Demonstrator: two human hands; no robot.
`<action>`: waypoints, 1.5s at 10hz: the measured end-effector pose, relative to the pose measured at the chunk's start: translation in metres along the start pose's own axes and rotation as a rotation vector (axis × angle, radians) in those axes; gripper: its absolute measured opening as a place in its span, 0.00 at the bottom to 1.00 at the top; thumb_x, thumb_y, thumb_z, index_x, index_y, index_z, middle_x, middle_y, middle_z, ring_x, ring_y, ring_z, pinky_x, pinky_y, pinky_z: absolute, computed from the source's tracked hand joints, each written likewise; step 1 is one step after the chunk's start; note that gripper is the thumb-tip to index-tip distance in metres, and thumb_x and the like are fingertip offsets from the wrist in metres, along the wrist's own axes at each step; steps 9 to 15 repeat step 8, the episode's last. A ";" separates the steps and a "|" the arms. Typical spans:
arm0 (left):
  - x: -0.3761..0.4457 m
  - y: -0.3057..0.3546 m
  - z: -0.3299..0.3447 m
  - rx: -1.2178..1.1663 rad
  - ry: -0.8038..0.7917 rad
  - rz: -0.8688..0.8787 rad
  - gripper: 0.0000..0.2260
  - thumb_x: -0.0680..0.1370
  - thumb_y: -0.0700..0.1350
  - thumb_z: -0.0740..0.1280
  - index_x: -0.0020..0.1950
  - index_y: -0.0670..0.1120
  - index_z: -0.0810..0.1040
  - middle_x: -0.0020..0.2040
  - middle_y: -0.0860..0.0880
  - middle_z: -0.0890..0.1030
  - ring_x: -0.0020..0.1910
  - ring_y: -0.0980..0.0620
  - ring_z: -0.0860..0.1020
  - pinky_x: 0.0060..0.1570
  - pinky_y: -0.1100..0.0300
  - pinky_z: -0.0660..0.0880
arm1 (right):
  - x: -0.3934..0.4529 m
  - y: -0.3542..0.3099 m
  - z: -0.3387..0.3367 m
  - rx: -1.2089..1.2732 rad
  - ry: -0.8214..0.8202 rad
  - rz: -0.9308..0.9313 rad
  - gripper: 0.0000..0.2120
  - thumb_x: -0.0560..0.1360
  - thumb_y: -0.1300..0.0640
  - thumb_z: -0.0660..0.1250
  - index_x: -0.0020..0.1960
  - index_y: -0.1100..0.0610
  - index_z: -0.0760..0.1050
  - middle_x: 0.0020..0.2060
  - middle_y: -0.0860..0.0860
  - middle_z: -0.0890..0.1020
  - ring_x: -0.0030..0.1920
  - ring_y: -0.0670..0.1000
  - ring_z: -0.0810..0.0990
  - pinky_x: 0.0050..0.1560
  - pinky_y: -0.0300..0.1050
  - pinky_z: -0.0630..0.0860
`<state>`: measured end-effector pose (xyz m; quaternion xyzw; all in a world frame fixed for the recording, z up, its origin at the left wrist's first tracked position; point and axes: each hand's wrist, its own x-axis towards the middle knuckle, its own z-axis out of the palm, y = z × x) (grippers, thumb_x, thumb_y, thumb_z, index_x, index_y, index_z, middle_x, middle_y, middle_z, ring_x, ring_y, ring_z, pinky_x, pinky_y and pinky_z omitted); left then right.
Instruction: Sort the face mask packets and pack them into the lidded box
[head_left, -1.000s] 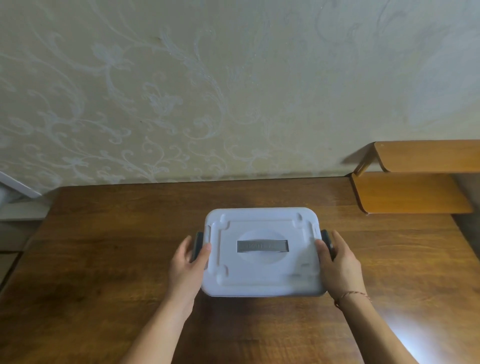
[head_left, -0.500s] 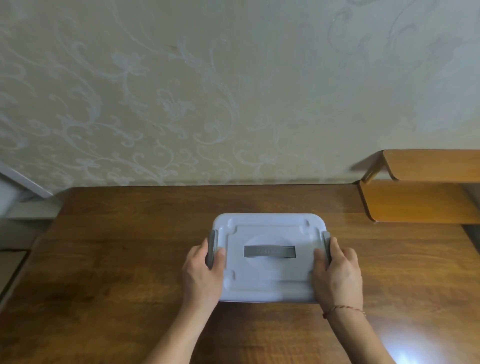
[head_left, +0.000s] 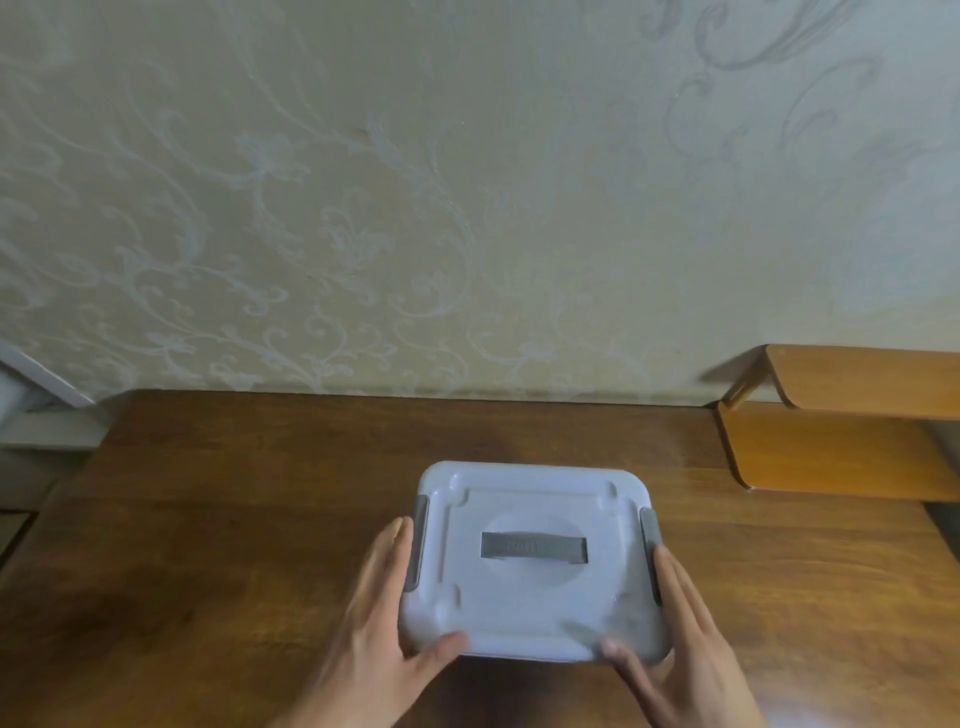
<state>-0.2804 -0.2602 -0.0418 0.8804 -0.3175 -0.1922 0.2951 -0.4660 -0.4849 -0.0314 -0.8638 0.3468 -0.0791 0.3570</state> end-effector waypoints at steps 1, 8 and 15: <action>-0.012 -0.010 0.003 0.019 -0.020 0.103 0.51 0.63 0.69 0.74 0.77 0.68 0.47 0.78 0.67 0.41 0.75 0.71 0.45 0.70 0.61 0.57 | -0.002 0.013 0.005 0.081 -0.022 0.022 0.55 0.58 0.20 0.63 0.77 0.46 0.55 0.74 0.35 0.59 0.69 0.33 0.61 0.59 0.20 0.60; 0.062 0.010 -0.035 0.134 -0.010 -0.007 0.49 0.69 0.63 0.73 0.80 0.52 0.48 0.78 0.55 0.37 0.79 0.50 0.44 0.75 0.57 0.49 | 0.076 -0.051 -0.017 -0.081 -0.154 0.069 0.46 0.73 0.37 0.66 0.79 0.51 0.44 0.79 0.49 0.46 0.77 0.49 0.55 0.73 0.44 0.57; 0.062 0.010 -0.035 0.134 -0.010 -0.007 0.49 0.69 0.63 0.73 0.80 0.52 0.48 0.78 0.55 0.37 0.79 0.50 0.44 0.75 0.57 0.49 | 0.076 -0.051 -0.017 -0.081 -0.154 0.069 0.46 0.73 0.37 0.66 0.79 0.51 0.44 0.79 0.49 0.46 0.77 0.49 0.55 0.73 0.44 0.57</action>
